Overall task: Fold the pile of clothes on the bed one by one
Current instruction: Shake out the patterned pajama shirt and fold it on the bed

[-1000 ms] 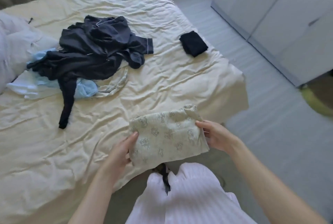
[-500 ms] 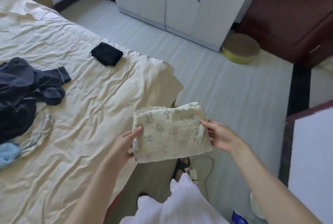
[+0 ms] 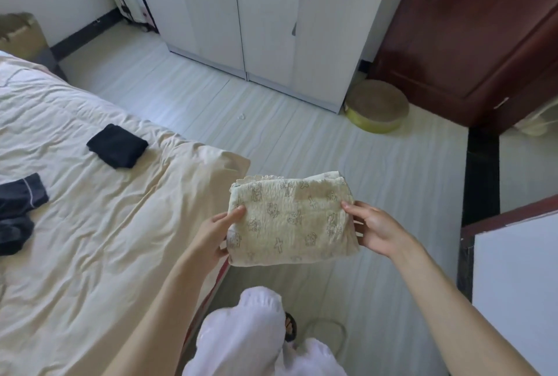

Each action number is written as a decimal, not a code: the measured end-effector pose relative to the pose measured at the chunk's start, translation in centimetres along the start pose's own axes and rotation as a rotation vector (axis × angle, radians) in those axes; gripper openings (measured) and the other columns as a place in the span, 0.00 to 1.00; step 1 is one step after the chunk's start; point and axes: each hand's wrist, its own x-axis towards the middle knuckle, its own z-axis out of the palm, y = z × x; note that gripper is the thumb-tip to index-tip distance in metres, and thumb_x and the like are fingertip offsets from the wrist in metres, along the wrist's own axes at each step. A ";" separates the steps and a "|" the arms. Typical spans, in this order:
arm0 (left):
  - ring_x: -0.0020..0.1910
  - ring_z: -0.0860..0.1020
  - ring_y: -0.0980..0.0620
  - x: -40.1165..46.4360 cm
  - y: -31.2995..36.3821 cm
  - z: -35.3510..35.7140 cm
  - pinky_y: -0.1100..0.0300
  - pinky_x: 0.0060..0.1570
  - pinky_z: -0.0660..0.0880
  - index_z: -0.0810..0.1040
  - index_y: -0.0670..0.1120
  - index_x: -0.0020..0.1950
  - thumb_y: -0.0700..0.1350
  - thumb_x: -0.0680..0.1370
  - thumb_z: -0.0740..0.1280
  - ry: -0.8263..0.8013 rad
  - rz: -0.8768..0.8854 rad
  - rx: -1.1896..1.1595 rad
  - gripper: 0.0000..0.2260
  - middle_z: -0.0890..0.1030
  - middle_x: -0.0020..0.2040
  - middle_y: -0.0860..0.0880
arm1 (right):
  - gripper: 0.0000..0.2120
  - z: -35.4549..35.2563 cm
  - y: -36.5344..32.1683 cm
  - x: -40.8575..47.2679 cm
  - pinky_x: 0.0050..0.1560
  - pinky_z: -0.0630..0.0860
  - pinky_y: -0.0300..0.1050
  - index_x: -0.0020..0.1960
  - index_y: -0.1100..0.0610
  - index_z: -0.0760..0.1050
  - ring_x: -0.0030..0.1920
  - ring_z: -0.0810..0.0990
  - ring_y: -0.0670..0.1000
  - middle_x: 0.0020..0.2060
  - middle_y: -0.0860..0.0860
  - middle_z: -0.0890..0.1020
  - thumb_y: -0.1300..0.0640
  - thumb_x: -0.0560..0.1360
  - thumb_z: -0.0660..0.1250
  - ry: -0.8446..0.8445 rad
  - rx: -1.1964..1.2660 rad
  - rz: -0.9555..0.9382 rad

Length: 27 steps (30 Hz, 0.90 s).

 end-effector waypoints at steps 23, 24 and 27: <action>0.52 0.80 0.45 26.5 28.5 13.8 0.44 0.59 0.74 0.80 0.47 0.50 0.53 0.74 0.69 0.163 0.073 -0.147 0.11 0.83 0.50 0.46 | 0.04 -3.0 -35.4 31.6 0.37 0.77 0.46 0.48 0.54 0.79 0.42 0.79 0.53 0.34 0.48 0.84 0.55 0.75 0.68 -0.136 -0.195 0.000; 0.53 0.80 0.45 27.5 29.3 13.9 0.45 0.59 0.74 0.80 0.47 0.50 0.54 0.74 0.69 0.186 0.070 -0.166 0.12 0.83 0.50 0.46 | 0.04 -2.5 -36.7 33.0 0.37 0.77 0.47 0.48 0.54 0.79 0.42 0.79 0.53 0.35 0.49 0.84 0.55 0.75 0.68 -0.156 -0.218 0.002; 0.55 0.79 0.45 30.0 31.9 13.9 0.45 0.61 0.73 0.80 0.46 0.51 0.54 0.73 0.70 0.261 0.077 -0.233 0.13 0.82 0.52 0.46 | 0.06 -0.7 -40.8 37.3 0.37 0.77 0.48 0.51 0.55 0.80 0.43 0.79 0.53 0.40 0.51 0.83 0.54 0.75 0.68 -0.225 -0.270 -0.001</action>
